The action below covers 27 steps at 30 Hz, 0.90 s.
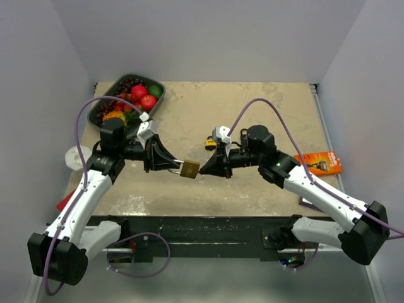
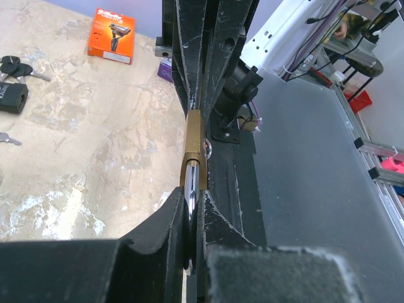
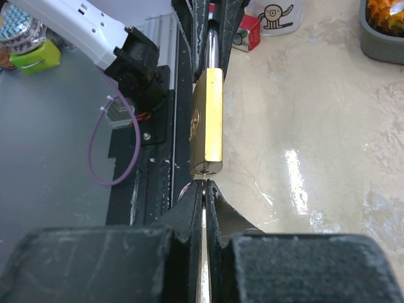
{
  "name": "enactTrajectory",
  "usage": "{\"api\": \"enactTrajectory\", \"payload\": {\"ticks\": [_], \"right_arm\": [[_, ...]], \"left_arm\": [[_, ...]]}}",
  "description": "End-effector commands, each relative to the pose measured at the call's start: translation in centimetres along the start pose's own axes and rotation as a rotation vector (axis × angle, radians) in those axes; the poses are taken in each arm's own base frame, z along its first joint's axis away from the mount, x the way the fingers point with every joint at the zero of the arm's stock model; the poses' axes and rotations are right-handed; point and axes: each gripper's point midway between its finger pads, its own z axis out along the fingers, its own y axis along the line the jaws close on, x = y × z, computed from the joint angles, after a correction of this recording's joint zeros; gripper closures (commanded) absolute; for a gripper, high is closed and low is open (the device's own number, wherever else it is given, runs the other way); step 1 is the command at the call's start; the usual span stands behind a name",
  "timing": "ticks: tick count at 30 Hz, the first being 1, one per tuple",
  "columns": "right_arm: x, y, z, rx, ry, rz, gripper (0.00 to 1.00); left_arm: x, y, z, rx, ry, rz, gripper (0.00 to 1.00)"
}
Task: Lock with the key
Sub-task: Lock the lock, then place the key at the center of the board.
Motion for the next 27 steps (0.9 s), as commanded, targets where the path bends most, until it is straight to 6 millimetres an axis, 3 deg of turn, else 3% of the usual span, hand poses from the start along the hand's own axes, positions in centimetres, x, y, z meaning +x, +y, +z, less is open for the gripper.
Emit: {"api": "enactTrajectory", "payload": {"ticks": [1, 11, 16, 20, 24, 27], "right_arm": [[-1.1, 0.2, -0.2, -0.012, -0.007, -0.020, 1.00], [0.1, -0.8, -1.9, 0.085, 0.007, 0.060, 1.00], [1.5, -3.1, -3.0, 0.166, 0.003, 0.144, 1.00], [2.8, -7.1, -3.3, 0.323, -0.014, 0.203, 1.00], [5.1, -12.1, -0.9, 0.442, -0.022, 0.348, 1.00], [4.6, -15.1, 0.1, 0.543, -0.072, 0.422, 1.00]], "left_arm": [[-2.6, -0.9, -0.3, 0.029, -0.022, 0.125, 1.00], [-2.8, 0.7, -1.8, -0.016, -0.030, 0.144, 1.00], [-3.4, 1.9, -3.1, -0.054, -0.037, 0.160, 1.00], [-3.4, 3.8, -4.5, -0.117, -0.050, 0.152, 1.00], [-3.7, 6.0, -5.4, -0.225, -0.053, 0.151, 1.00], [-3.9, 7.3, -6.0, -0.331, -0.070, 0.154, 1.00]]}}
